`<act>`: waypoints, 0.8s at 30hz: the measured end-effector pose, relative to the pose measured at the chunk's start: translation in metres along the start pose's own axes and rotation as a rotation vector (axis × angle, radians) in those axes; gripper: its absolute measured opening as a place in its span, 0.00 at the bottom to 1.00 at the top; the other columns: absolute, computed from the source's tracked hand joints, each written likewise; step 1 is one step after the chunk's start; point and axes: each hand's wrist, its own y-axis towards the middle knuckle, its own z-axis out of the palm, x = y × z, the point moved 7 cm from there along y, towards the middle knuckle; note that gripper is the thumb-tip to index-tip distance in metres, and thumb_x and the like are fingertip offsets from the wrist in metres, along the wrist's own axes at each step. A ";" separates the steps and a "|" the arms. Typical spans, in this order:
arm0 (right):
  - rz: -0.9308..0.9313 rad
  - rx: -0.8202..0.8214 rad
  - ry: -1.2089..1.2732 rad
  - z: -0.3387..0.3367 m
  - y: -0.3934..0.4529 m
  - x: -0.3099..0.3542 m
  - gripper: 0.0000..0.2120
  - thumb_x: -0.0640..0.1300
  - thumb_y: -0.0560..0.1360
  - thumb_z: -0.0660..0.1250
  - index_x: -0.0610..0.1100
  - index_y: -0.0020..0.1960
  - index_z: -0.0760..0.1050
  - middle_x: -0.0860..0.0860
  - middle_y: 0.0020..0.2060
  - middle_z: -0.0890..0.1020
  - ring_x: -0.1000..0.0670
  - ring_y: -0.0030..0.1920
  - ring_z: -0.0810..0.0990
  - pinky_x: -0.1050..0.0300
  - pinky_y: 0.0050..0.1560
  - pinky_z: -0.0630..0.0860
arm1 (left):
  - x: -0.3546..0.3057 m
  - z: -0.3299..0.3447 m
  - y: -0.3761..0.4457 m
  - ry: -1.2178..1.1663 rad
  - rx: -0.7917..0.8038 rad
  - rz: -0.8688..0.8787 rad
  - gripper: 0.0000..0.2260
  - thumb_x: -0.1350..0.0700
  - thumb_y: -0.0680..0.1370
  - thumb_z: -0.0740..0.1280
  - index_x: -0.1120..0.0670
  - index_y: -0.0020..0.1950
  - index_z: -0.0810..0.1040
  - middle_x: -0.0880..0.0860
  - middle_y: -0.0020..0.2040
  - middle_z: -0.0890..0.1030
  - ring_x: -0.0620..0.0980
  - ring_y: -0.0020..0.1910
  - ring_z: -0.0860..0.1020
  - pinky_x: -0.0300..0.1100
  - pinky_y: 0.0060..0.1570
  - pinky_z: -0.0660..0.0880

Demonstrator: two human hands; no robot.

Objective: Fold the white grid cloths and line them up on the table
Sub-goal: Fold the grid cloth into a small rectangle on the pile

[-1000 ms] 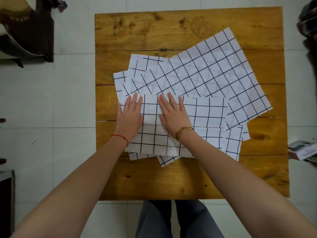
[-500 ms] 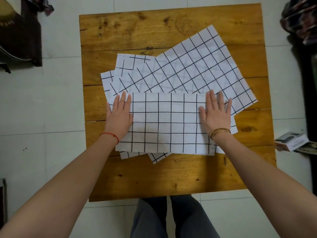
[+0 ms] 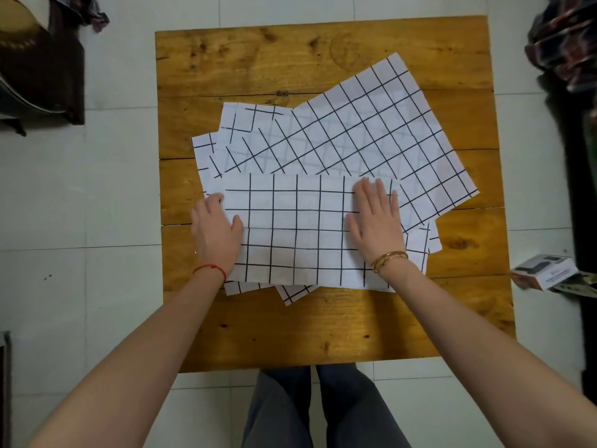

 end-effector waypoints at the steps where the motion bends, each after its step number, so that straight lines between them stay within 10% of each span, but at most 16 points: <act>1: -0.054 0.018 0.012 0.002 -0.003 0.012 0.28 0.52 0.81 0.50 0.42 0.77 0.52 0.46 0.77 0.54 0.45 0.77 0.47 0.43 0.76 0.43 | 0.010 0.001 -0.004 -0.043 -0.001 -0.099 0.18 0.55 0.77 0.66 0.57 0.65 0.70 0.57 0.61 0.73 0.55 0.59 0.70 0.50 0.59 0.72; 24: -0.173 0.162 -0.039 0.033 -0.014 0.068 0.35 0.54 0.78 0.60 0.43 0.78 0.49 0.47 0.77 0.53 0.43 0.77 0.49 0.42 0.76 0.48 | 0.046 0.007 -0.019 -0.523 0.148 -0.485 0.13 0.51 0.75 0.71 0.58 0.53 0.75 0.50 0.42 0.76 0.46 0.41 0.73 0.35 0.37 0.69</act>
